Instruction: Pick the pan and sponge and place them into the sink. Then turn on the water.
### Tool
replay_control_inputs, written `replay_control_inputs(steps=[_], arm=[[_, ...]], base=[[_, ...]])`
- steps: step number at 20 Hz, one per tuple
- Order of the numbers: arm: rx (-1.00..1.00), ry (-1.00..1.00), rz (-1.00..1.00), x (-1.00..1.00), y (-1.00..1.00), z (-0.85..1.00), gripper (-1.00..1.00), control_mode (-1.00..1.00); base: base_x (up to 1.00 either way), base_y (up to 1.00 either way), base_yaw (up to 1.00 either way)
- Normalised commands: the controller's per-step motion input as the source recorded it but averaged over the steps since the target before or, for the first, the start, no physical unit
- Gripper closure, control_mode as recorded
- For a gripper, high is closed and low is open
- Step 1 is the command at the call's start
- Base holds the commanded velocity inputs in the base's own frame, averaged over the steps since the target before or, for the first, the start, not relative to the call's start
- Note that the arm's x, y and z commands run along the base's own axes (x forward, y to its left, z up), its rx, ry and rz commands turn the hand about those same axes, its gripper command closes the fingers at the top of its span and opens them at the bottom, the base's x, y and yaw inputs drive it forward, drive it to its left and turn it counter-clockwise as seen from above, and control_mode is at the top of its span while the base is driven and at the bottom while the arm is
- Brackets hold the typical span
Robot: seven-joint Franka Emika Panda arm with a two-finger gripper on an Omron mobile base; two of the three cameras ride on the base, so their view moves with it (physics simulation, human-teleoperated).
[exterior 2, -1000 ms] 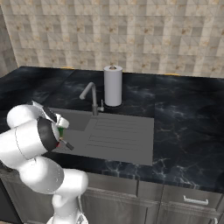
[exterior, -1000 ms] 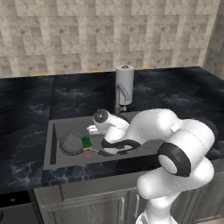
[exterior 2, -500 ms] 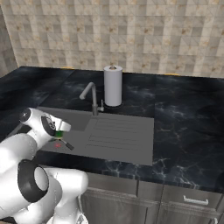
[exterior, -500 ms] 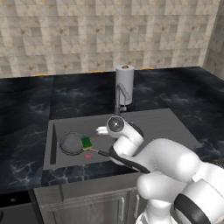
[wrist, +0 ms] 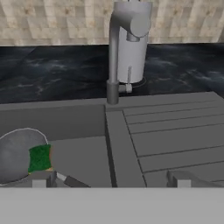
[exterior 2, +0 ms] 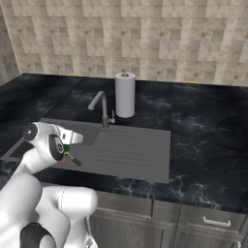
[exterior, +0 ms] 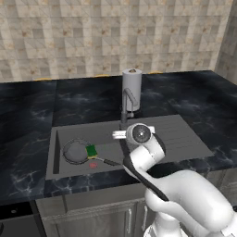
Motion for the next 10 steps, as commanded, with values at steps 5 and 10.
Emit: replay_control_inputs(steps=[5,10], arm=[[0.04,-0.06,0.14,0.00,-0.42,0.16,-1.00,-1.00],[0.04,-0.06,0.19,0.00,-0.53,0.01,-1.00,-1.00]], base=[[0.00,0.00,0.00],[0.00,0.00,0.00]])
